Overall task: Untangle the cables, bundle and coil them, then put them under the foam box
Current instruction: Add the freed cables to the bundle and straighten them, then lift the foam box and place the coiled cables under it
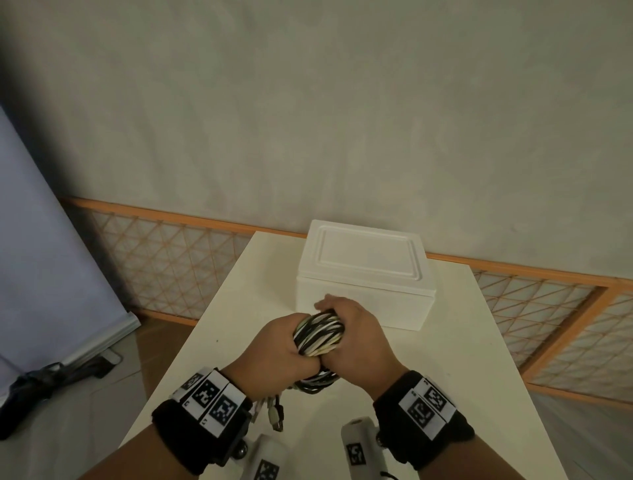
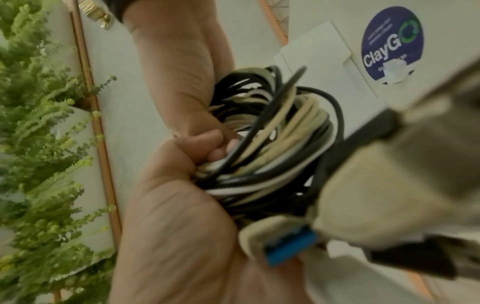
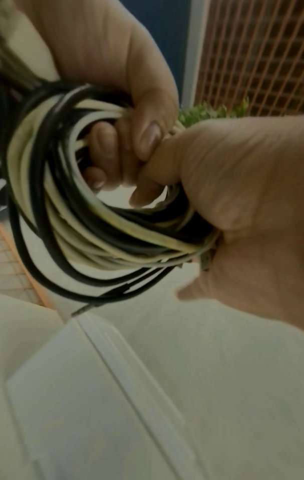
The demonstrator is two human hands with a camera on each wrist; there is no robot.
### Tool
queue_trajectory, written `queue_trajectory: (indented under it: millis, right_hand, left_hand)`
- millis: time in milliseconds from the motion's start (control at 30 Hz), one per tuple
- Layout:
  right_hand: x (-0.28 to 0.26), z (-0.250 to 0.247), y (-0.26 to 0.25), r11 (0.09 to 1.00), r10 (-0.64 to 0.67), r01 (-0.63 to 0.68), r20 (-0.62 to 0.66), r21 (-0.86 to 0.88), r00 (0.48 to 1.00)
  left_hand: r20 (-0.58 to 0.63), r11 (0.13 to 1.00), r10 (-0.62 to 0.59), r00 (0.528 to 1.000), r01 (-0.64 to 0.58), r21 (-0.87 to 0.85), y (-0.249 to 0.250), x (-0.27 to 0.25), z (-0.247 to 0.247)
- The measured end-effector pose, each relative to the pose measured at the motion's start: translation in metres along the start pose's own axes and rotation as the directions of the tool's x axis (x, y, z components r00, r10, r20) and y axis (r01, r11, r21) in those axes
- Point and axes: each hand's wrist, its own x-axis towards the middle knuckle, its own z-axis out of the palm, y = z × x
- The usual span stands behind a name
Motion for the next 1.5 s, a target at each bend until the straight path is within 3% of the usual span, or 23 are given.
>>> queue_trajectory:
  millis: [100,200,467,600,833,933,1167,1367,1433,1500]
  right_hand:
    - [-0.004,0.002,-0.003,0.99,0.042,-0.036,-0.035,0.138,0.999]
    - [-0.004,0.006,-0.002,0.987,0.105,-0.101,-0.026,0.128,0.994]
    - [0.002,0.009,0.011,0.969,0.248,-0.249,0.042,0.01,0.968]
    - [0.004,0.011,0.019,0.934,0.352,-0.352,0.019,0.065,0.936]
    - [0.013,0.019,0.015,0.945,0.31,-0.316,0.081,0.083,0.947]
    - [0.02,0.02,0.014,0.904,0.37,-0.387,0.12,0.183,0.921]
    - [0.036,0.02,0.009,0.77,0.344,-0.425,0.251,0.476,0.905]
    - [0.042,0.037,0.018,0.674,0.334,-0.472,0.336,0.569,0.881]
    - [0.051,0.042,0.03,0.657,0.312,-0.518,0.428,0.548,0.848]
    - [0.056,0.047,0.048,0.528,0.247,-0.606,0.575,0.595,0.78]
  left_hand:
    - [0.049,0.999,-0.001,0.999,-0.001,0.044,-0.001,0.003,-0.001]
    - [0.07,0.998,-0.037,0.997,0.033,0.058,-0.004,0.005,0.0]
    - [-0.033,0.984,-0.176,0.984,0.175,-0.041,-0.01,0.002,0.014]
    - [-0.034,0.974,-0.226,0.974,0.225,-0.027,-0.02,-0.007,0.018]
    - [-0.088,0.914,-0.331,0.94,0.296,-0.276,-0.029,-0.013,0.016]
    - [-0.129,0.875,-0.347,0.929,0.271,-0.401,-0.03,-0.012,0.014]
    - [-0.124,0.78,-0.317,0.94,0.184,-0.598,-0.02,-0.003,0.005]
    - [-0.022,0.695,-0.362,0.932,0.254,-0.673,-0.03,0.007,-0.004]
    - [-0.052,0.704,-0.427,0.903,0.295,-0.646,-0.04,0.011,-0.005]
    - [-0.086,0.731,-0.462,0.883,0.324,-0.6,-0.05,0.011,-0.005]
